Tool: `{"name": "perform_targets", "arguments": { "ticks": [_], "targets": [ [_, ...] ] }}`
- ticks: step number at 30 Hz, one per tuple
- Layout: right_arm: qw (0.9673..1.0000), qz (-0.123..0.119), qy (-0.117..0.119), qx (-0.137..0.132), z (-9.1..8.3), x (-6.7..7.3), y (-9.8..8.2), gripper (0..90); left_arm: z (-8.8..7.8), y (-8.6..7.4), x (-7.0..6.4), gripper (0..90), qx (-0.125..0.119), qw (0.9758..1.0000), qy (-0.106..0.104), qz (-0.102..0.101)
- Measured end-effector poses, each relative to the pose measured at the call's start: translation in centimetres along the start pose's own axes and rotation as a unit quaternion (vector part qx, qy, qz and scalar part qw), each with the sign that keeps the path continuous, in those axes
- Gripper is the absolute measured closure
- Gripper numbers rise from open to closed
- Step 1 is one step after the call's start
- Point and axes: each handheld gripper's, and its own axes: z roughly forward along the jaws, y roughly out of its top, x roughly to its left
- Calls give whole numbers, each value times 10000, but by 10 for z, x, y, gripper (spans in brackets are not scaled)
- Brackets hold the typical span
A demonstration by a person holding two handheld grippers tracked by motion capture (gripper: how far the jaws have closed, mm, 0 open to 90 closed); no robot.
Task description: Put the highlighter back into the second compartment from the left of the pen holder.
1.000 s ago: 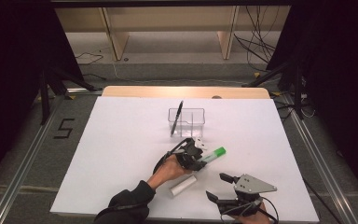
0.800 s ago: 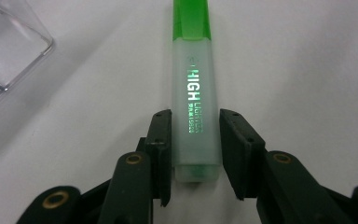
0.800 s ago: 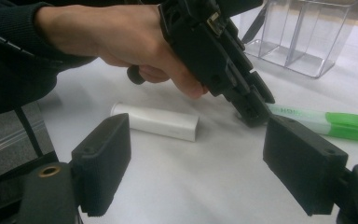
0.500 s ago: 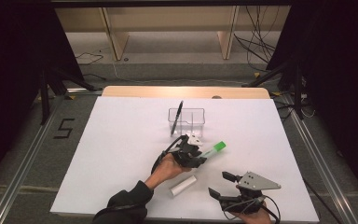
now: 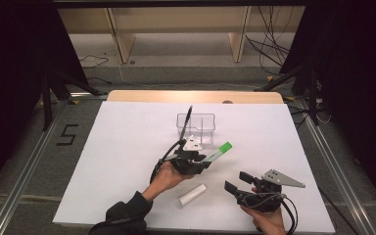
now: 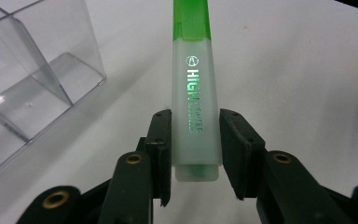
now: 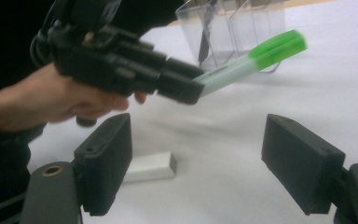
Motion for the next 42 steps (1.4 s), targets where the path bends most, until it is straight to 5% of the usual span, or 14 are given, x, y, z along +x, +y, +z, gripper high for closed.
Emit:
{"name": "perform_targets", "arguments": {
  "ticks": [3,10,17,42],
  "targets": [
    [9993,344,97,-105,3,-3,5,259,-7,-5,0,657,-58,10000,1,-16],
    [9984,530,179,-82,15,-2,11,267,-18,-10,-3,657,-191,9998,3,-38],
    [9923,1143,471,-106,30,-8,15,284,-32,-20,-7,657,-368,9993,62,-36],
    [9848,1523,826,99,68,5,17,414,-54,-48,-30,657,-802,9968,-12,-52]
  ]
}}
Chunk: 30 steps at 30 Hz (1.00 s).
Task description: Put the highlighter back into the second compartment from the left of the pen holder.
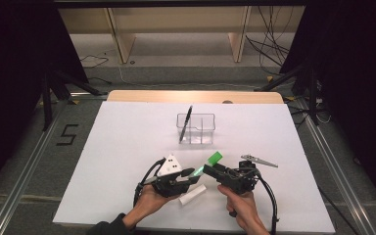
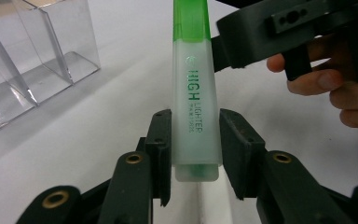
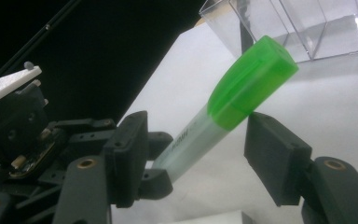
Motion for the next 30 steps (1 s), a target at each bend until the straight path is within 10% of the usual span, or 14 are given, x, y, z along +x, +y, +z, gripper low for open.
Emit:
{"name": "perform_targets", "arguments": {
  "ticks": [30],
  "targets": [
    [9990,372,233,-28,5,-1,-3,673,-4,-7,-13,656,-326,9993,-104,157]
  ]
}}
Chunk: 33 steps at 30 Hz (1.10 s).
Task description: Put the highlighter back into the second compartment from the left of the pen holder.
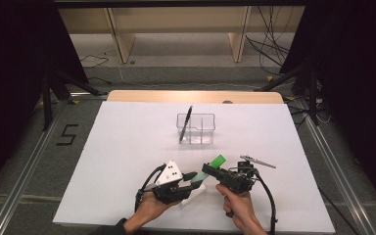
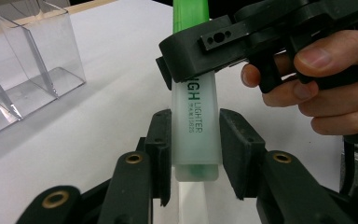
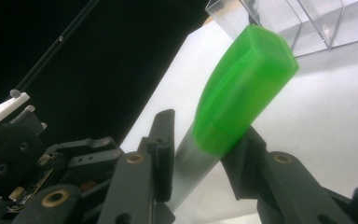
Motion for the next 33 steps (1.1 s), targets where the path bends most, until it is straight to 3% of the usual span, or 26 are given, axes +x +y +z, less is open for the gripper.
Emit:
{"name": "perform_targets", "arguments": {
  "ticks": [10,16,17,20,23,33],
  "targets": [
    [10000,22,51,-4,-1,0,0,713,2,-2,0,654,8,10000,-52,43],
    [9998,-174,116,17,0,5,-2,760,5,-4,0,637,144,9998,-125,25],
    [9997,-211,141,7,0,6,-2,763,4,-4,1,615,131,9997,-214,-50],
    [9994,-334,88,-17,0,7,-1,763,4,-2,2,478,166,9995,-243,-77],
    [9989,-464,44,-79,-3,8,0,763,3,-2,4,402,218,9993,-282,-132],
    [9977,-646,17,-214,-9,10,6,763,-10,-4,18,318,177,9993,-200,-269]
  ]
}}
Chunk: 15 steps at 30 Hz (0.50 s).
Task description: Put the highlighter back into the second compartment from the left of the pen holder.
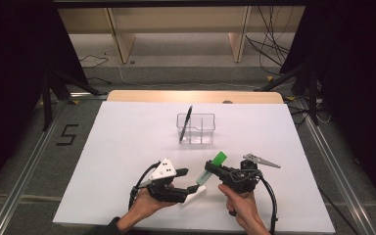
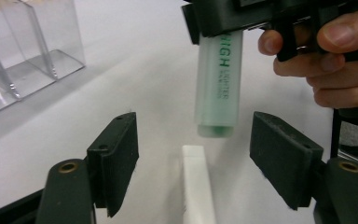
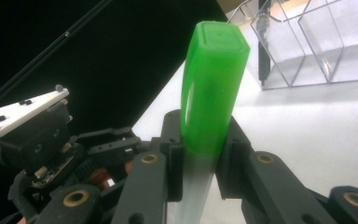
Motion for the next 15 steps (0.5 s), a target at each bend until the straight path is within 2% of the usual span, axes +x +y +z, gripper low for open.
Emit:
{"name": "perform_targets", "arguments": {
  "ticks": [5,9,10,15],
  "targets": [
    [9999,-113,-47,-21,-1,1,3,763,-7,-3,9,295,-36,9999,89,-90],
    [9996,-252,-106,-66,-2,3,8,763,-10,-8,17,259,78,9996,197,-190],
    [9992,-340,-173,-99,-2,4,12,763,-11,-11,20,244,125,9992,303,-215],
    [9988,-407,-201,-171,0,4,21,763,-14,-16,26,212,168,9987,396,-282]
  ]
}}
